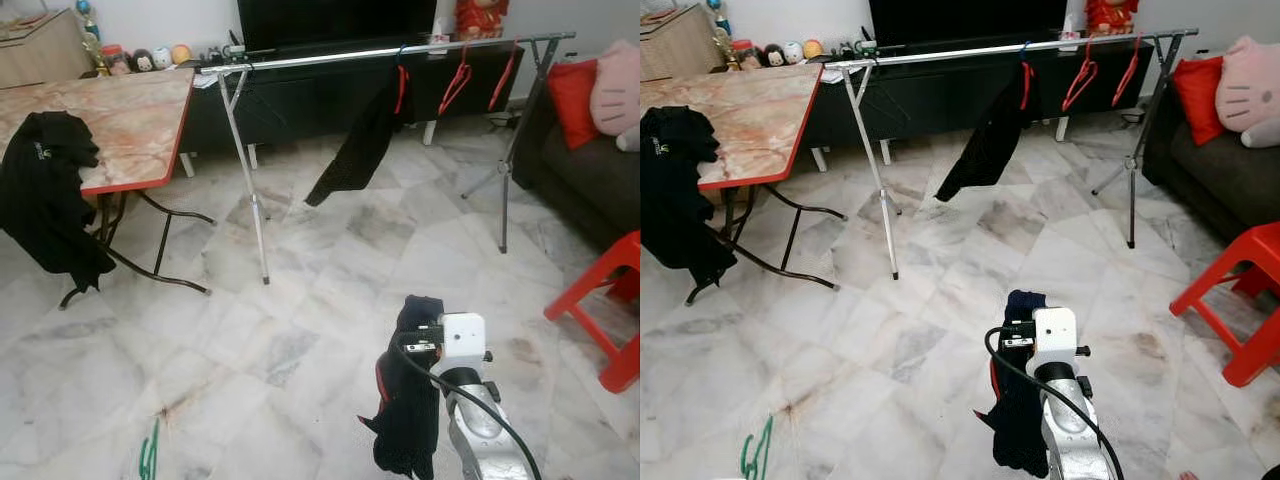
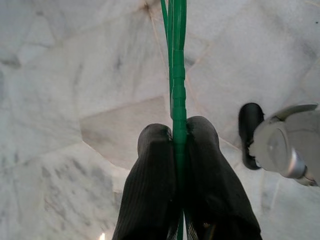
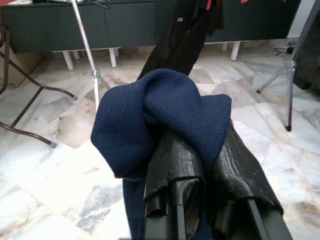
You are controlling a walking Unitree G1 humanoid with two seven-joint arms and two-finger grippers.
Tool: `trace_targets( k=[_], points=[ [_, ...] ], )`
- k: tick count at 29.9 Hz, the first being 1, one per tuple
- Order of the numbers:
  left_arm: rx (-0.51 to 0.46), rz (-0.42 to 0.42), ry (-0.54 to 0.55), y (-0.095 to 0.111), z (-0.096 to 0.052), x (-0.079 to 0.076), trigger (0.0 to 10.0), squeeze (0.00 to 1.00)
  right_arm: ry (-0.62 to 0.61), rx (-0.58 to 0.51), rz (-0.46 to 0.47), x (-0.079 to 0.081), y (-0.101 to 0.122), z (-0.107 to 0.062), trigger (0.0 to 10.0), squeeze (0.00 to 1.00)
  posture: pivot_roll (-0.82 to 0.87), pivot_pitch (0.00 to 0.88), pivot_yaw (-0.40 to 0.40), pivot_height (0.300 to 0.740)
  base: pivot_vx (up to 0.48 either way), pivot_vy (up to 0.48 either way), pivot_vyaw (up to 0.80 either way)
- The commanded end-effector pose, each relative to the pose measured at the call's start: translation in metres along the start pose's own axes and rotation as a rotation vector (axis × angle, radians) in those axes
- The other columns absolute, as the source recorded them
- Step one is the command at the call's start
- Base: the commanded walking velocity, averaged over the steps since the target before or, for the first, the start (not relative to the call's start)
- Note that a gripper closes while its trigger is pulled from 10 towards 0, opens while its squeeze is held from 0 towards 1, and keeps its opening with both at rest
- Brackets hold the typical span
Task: Hang hanger
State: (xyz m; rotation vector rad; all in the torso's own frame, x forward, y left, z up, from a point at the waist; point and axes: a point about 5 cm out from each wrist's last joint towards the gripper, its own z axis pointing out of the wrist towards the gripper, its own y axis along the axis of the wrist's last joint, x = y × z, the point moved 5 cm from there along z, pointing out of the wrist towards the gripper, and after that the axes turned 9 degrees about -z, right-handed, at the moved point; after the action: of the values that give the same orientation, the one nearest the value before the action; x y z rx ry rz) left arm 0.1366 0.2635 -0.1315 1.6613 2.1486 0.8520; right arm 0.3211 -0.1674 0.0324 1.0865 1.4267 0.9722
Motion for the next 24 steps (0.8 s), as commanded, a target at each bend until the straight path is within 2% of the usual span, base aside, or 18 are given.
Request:
trace_targets(
  k=[1, 11, 18, 24],
  points=[
    [0.000, -0.001, 0.010, 0.0001, 0.0001, 0.0029, 10.0, 0.00, -0.006, -0.043, -0.007, -0.0018, 0.0122, 0.0061, 10.0, 0.00, -0.11, 0.000, 0.067, 0.740, 0.000, 0.285, 0.00],
    [0.012, -0.003, 0.005, -0.0014, 0.0005, 0.0010, 10.0, 0.00, 0.008, -0.066, -0.030, 0.0024, 0.0161, 0.0065, 10.0, 0.00, -0.11, 0.000, 0.069, 0.740, 0.000, 0.390, 0.00],
    [0.024, -0.015, 0.009, -0.0031, 0.0004, 0.0036, 10.0, 0.00, 0.001, -0.064, 0.001, 0.0036, 0.0167, 0.0072, 10.0, 0.00, -0.10, 0.000, 0.070, 0.740, 0.000, 0.480, 0.00],
    [0.035, -0.014, 0.010, -0.0063, -0.0004, 0.0043, 10.0, 0.00, 0.014, -0.072, -0.018, 0.0067, 0.0187, 0.0085, 10.0, 0.00, -0.09, 0.000, 0.068, 0.740, 0.000, 0.480, 0.09]
  ],
)
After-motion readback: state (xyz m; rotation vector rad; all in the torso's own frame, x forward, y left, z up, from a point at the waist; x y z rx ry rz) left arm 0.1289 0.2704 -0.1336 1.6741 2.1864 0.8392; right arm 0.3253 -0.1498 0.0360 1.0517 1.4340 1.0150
